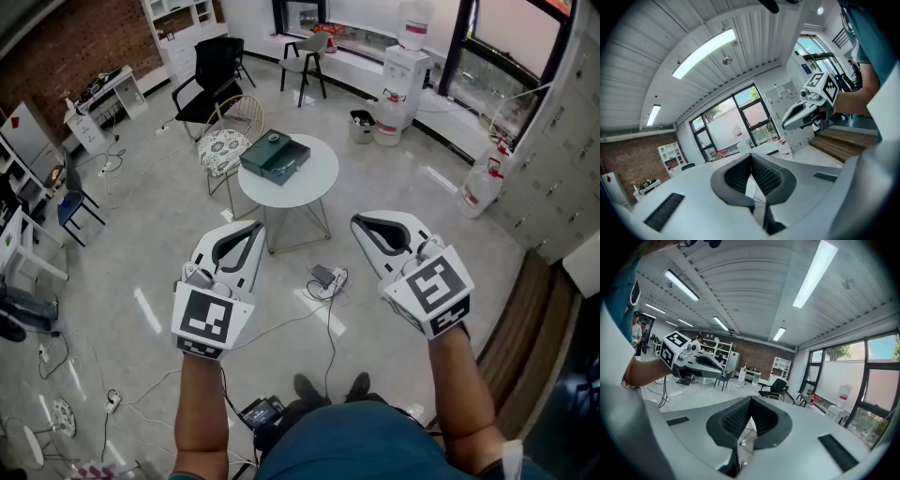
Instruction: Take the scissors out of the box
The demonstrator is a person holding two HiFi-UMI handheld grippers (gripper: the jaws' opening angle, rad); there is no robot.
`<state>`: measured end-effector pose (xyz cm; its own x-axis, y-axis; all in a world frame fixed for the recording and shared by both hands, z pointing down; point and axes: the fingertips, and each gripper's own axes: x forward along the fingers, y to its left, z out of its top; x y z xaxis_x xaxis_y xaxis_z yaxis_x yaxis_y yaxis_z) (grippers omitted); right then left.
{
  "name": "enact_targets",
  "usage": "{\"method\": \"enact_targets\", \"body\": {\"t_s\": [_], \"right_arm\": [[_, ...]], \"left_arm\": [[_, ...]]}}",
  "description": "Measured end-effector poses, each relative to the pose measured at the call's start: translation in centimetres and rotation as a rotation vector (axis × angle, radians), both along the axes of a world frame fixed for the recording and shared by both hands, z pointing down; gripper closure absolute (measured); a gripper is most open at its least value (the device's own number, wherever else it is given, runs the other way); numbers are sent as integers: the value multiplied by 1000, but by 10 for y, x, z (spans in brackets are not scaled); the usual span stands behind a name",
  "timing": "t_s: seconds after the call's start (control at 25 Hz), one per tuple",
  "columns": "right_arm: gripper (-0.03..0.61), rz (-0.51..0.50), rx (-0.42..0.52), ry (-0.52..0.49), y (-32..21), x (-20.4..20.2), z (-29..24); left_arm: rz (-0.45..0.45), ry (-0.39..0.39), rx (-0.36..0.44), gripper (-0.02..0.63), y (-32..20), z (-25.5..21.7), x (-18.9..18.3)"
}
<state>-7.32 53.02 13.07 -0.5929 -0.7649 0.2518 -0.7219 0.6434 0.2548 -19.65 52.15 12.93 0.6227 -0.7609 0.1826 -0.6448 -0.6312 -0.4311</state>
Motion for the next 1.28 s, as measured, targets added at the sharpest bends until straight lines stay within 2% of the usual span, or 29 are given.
{"method": "enact_targets", "body": {"t_s": [0.2,0.76,1.04,1.28], "right_arm": [[541,8,0,-1,-10,-7,2],[540,31,6,-20,-21,-67,0],[540,1,8,-74,-54,-63,4],[540,-37,-7,-98,-97,-38,6]], "left_arm": [[7,1,-2,595,-10,3,-7],[45,27,-2,595,-20,6,-63],[23,11,-13,595,-43,17,-65],[-16,-16,-24,595,-75,16,-37]]}}
